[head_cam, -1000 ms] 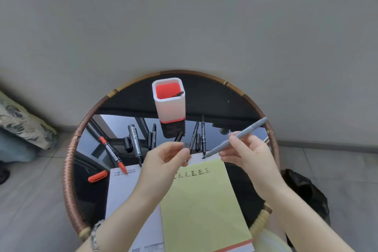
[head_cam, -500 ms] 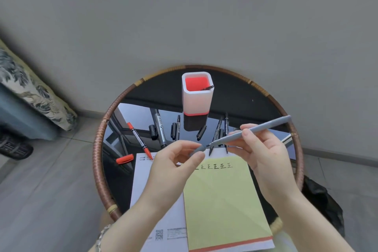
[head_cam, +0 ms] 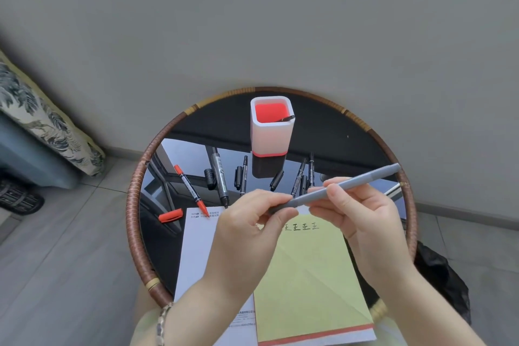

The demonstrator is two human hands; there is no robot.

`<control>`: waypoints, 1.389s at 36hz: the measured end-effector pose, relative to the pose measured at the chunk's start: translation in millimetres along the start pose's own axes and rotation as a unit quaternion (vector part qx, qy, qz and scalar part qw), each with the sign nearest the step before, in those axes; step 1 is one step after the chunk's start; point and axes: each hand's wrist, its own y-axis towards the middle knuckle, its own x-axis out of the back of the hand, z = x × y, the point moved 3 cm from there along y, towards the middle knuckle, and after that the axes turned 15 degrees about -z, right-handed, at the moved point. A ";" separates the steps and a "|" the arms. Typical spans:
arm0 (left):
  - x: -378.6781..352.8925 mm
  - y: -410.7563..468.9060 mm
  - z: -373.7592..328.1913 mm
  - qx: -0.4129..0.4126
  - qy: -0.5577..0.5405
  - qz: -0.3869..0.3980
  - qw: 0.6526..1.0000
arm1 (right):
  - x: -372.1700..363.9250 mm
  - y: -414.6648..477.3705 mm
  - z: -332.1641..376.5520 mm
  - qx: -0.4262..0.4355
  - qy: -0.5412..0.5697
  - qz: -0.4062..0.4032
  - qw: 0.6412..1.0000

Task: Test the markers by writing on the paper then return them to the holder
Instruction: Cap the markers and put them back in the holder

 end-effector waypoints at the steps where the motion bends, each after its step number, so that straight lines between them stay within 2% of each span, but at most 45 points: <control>1: -0.9 -0.6 1.2 -0.016 0.003 -0.008 1.000 | 0.3 -1.0 0.0 0.004 0.001 -0.004 1.000; 6: -5.7 -6.8 6.7 -0.059 0.016 -0.031 0.998 | 2.5 -4.8 -4.9 0.013 0.014 -0.009 1.000; 8: -7.0 -8.5 10.7 -0.019 -0.005 -0.027 0.999 | 2.3 -4.7 -8.0 0.006 0.024 -0.008 1.000; 11: -11.2 -5.8 22.0 0.096 -0.022 0.009 0.995 | 1.5 4.4 -16.8 -0.030 0.010 0.005 0.999; 15: -16.1 8.3 40.9 0.173 0.073 0.116 0.975 | -3.5 28.0 -30.5 -0.072 -0.094 0.013 0.993; 17: -13.5 17.9 50.4 0.184 0.118 0.126 0.968 | -10.3 40.7 -27.3 -0.059 -0.108 0.010 0.992; 20: -3.1 28.1 60.8 0.218 0.153 0.120 0.956 | -23.5 58.9 -3.3 0.060 -0.100 -0.024 0.993; 24: 12.2 30.7 69.1 0.237 0.183 0.113 0.947 | -46.8 85.3 37.6 0.266 -0.087 -0.071 0.958; 27: 15.9 27.1 71.5 0.248 0.193 0.123 0.941 | -68.1 113.4 39.9 0.325 -0.166 -0.091 0.927; 32: 11.8 24.1 71.1 0.255 0.196 0.132 0.938 | -87.2 142.3 7.9 0.293 -0.319 -0.054 0.900; 35: 7.7 23.9 70.6 0.252 0.194 0.135 0.939 | -79.6 140.9 2.5 0.292 -0.336 -0.038 0.895; 39: 1.7 23.1 73.0 0.247 0.193 0.144 0.938 | -45.8 135.4 -3.8 0.300 -0.347 -0.085 0.885; 42: -1.9 21.8 75.6 0.250 0.190 0.149 0.938 | -18.3 138.4 -26.9 0.206 -0.426 -0.084 0.877; 44: -4.3 20.7 76.5 0.252 0.186 0.152 0.938 | -7.4 139.5 -43.4 0.145 -0.489 -0.063 0.858; 47: -7.7 19.3 76.6 0.251 0.184 0.156 0.937 | -4.2 138.9 -59.7 0.097 -0.554 -0.032 0.826; 50: -10.0 17.7 76.6 0.251 0.183 0.160 0.937 | -7.9 137.8 -67.7 0.067 -0.581 -0.018 0.811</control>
